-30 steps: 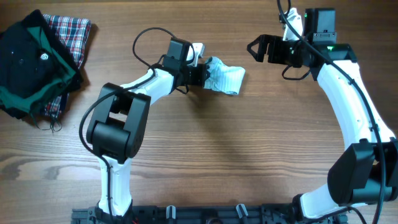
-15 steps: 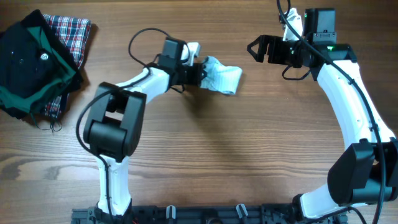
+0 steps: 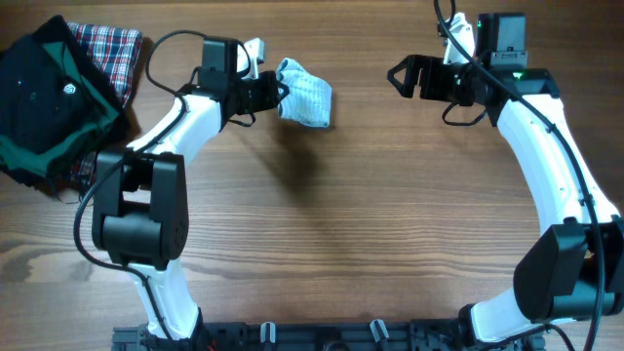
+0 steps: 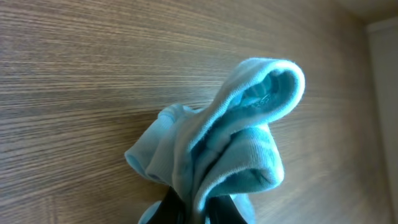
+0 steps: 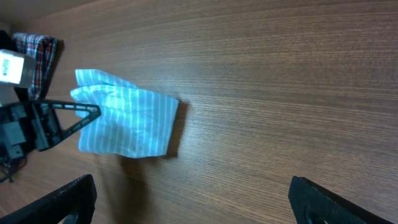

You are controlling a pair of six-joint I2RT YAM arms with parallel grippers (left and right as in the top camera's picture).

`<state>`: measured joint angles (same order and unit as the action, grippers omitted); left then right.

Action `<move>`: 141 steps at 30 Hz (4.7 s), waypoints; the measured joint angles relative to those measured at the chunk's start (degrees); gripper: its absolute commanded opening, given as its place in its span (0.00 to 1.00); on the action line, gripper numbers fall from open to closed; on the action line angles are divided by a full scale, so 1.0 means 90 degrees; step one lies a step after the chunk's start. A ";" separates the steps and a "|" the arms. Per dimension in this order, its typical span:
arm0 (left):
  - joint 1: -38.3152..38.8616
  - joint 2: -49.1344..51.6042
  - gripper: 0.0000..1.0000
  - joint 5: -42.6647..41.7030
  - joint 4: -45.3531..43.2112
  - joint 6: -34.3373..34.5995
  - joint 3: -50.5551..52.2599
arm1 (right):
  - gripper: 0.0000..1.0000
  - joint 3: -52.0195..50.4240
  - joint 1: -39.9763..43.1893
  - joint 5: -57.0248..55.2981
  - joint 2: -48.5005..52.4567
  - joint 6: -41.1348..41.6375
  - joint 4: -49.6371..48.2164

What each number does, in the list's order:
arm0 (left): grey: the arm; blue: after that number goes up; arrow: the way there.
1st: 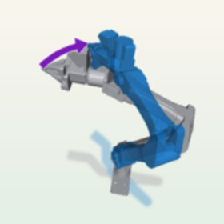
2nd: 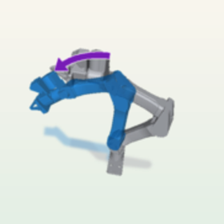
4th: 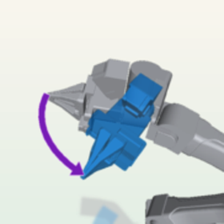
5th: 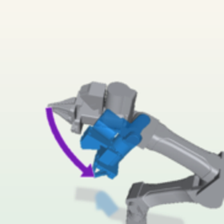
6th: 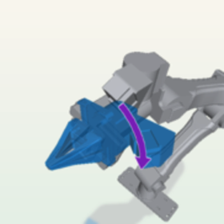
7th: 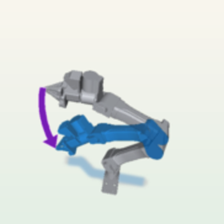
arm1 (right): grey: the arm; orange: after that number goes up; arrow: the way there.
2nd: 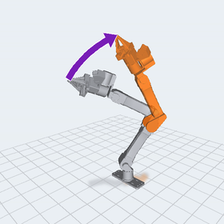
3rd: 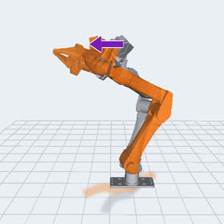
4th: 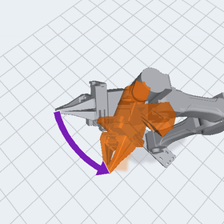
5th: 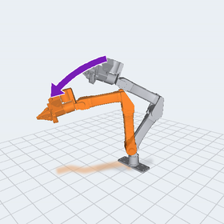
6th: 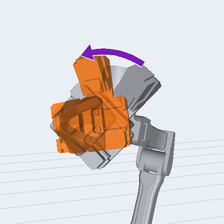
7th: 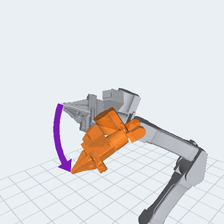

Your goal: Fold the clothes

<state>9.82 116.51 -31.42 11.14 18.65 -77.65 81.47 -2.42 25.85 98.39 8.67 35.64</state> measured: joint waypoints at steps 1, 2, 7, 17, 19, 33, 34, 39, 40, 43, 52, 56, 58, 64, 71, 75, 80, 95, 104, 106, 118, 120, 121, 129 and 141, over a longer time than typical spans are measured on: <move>-0.0010 -0.0032 0.04 -0.0041 0.0000 0.0061 0.0000 | 0.99 0.0000 0.0000 0.0000 0.0000 0.0000 0.0000; -0.0024 -0.0046 0.04 -0.0063 0.0000 0.0102 0.0000 | 1.00 0.0000 0.0000 0.0000 0.0000 0.0000 0.0000; -0.0095 -0.0153 0.04 -0.0126 -0.0002 0.0304 0.0000 | 1.00 0.0000 0.0000 0.0000 0.0000 0.0000 0.0027; -0.0583 -0.0993 0.04 -0.0168 0.0056 0.0520 -0.0066 | 1.00 0.0000 0.0000 0.0000 0.0000 0.0000 0.0117; -0.0789 -0.1229 0.04 -0.0170 0.0202 0.0585 -0.0092 | 1.00 0.0000 0.0000 0.0000 0.0000 0.0000 0.0136; -0.3463 -0.3104 0.04 -0.0299 0.1294 0.0748 -0.0112 | 1.00 0.0000 0.0000 0.0036 0.0000 -0.0078 0.0136; -0.3662 -0.3201 0.04 -0.0347 0.1294 0.0760 -0.0119 | 0.99 0.0000 0.0000 0.0068 0.0000 -0.0104 0.0138; -0.4813 -0.3449 0.04 -0.0539 0.1307 0.0959 -0.0155 | 1.00 0.0000 0.0000 0.0170 0.0000 -0.0165 0.0138; -0.5056 -0.3446 0.04 -0.0556 0.1341 0.0991 -0.0155 | 0.99 0.0000 0.0000 0.0175 0.0000 -0.0165 0.0138; -0.5775 -0.3441 0.04 -0.0595 0.1430 0.1044 -0.0155 | 1.00 0.0000 0.0000 0.0199 0.0000 -0.0165 0.0138; -0.6798 -0.3337 0.04 -0.0602 0.1175 0.1061 -0.0155 | 1.00 0.0000 0.0000 0.0318 0.0000 -0.0168 0.0359; -0.6720 -0.2863 0.04 -0.0746 0.0486 0.1061 -0.0155 | 1.00 0.0000 0.0000 0.0340 0.0000 -0.0168 0.0495; -0.6683 -0.2557 0.04 -0.0937 -0.0092 0.1086 -0.0155 | 1.00 0.0000 0.0000 0.0342 0.0000 -0.0168 0.0539; -0.6547 -0.1911 0.04 -0.1406 -0.1144 0.1183 -0.0153 | 1.00 0.0000 0.0000 0.0345 0.0000 -0.0165 0.0568; -0.6312 -0.1498 0.04 -0.1554 -0.1591 0.1197 -0.0153 | 1.00 0.0000 0.0000 0.0367 0.0000 -0.0165 0.0600; -0.6288 -0.1251 0.04 -0.1564 -0.1593 0.1195 -0.0153 | 1.00 0.0000 0.0000 0.0367 0.0000 -0.0165 0.0685; -0.6309 -0.1086 0.04 -0.1545 -0.1545 0.1192 -0.0155 | 1.00 0.0000 0.0000 0.0367 0.0000 -0.0165 0.0687; -0.6856 -0.0954 0.74 -0.0947 -0.0347 0.1161 -0.0155 | 1.00 0.0000 0.0000 0.0367 0.0000 -0.0165 0.0707; -0.7082 -0.0954 1.00 -0.0901 -0.0352 0.1205 -0.0155 | 1.00 0.0000 0.0000 0.0369 0.0000 -0.0165 0.0707; -0.7082 -0.0954 0.99 -0.0947 -0.0410 0.1202 -0.0155 | 1.00 0.0000 0.0000 0.0369 0.0000 -0.0165 0.0704; -0.7082 -0.1605 1.00 -0.1736 -0.1073 0.1163 -0.0160 | 1.00 0.0000 0.0000 0.0469 0.0000 -0.0328 -0.0024; -0.7082 -0.2057 1.00 -0.1785 -0.1032 0.1112 -0.0160 | 1.00 0.0000 0.0000 0.0544 0.0000 -0.0391 -0.0250; -0.7082 -0.2307 0.99 -0.1804 -0.1013 0.1093 -0.0160 | 1.00 0.0000 0.0000 0.0573 0.0000 -0.0418 -0.0301; -0.6793 -0.4221 1.00 -0.1865 0.0102 0.0702 -0.0192 | 1.00 0.0440 0.0002 0.0619 0.0000 -0.0758 -0.0279; -0.3849 -0.4915 0.99 -0.1591 0.2011 -0.0641 -0.0206 | 1.00 0.1974 0.0073 -0.0578 -0.0007 -0.1443 0.1678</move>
<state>-24.82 72.27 -45.74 29.23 12.88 -79.50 99.24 -1.76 20.64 98.32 -4.32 50.74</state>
